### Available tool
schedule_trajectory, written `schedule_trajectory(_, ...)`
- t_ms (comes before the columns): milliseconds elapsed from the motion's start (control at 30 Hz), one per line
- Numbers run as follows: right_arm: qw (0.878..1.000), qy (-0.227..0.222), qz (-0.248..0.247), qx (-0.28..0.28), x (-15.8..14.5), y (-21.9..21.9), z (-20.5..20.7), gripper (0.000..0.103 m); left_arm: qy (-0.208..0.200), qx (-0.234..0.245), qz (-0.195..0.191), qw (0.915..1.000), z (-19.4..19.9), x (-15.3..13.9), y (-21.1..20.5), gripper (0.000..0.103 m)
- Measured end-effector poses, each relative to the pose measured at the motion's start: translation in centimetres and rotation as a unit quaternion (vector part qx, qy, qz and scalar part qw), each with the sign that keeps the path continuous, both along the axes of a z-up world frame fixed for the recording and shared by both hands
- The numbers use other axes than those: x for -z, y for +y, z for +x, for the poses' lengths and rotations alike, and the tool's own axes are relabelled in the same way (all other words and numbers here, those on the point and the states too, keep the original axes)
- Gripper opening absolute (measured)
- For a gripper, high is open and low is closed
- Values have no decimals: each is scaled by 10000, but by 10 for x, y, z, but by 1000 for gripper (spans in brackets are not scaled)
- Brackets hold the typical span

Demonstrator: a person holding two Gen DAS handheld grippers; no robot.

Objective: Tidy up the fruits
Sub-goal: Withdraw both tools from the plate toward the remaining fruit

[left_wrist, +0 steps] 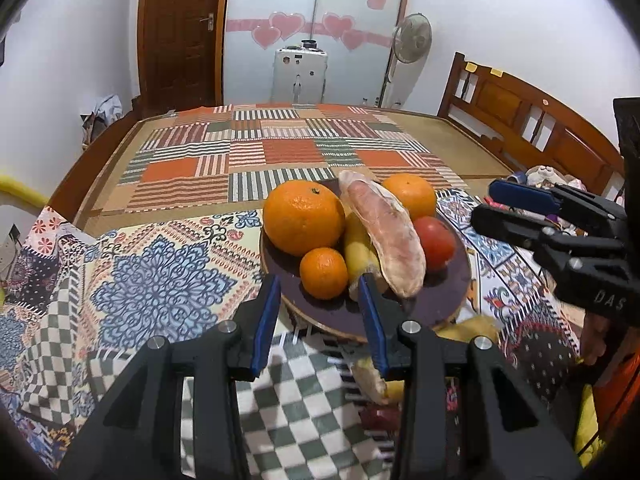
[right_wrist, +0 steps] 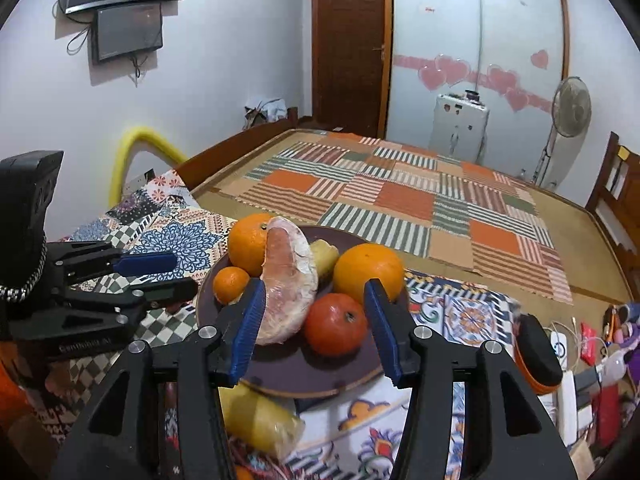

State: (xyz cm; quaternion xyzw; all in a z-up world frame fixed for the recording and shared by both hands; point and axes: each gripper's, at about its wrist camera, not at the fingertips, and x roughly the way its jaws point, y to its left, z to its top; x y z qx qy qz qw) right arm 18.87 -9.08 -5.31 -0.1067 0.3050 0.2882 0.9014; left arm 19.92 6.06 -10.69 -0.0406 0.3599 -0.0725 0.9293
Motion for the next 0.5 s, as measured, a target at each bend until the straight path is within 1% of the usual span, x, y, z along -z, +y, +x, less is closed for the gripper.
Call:
schedule_trajectory(200,9999,78,-20,64,9,-17,-10,48,133,58,112,9998,-22,3,1,40)
schedule_trajectory(367,9995,181,-166,196,26,-31,-13,48,334,84,249,9991,-30,16,-2,44)
schedule_trajectory(500,9985,359,-284,293,45,-40,-10,48,570,97,188,9981,-27,31,-6,44)
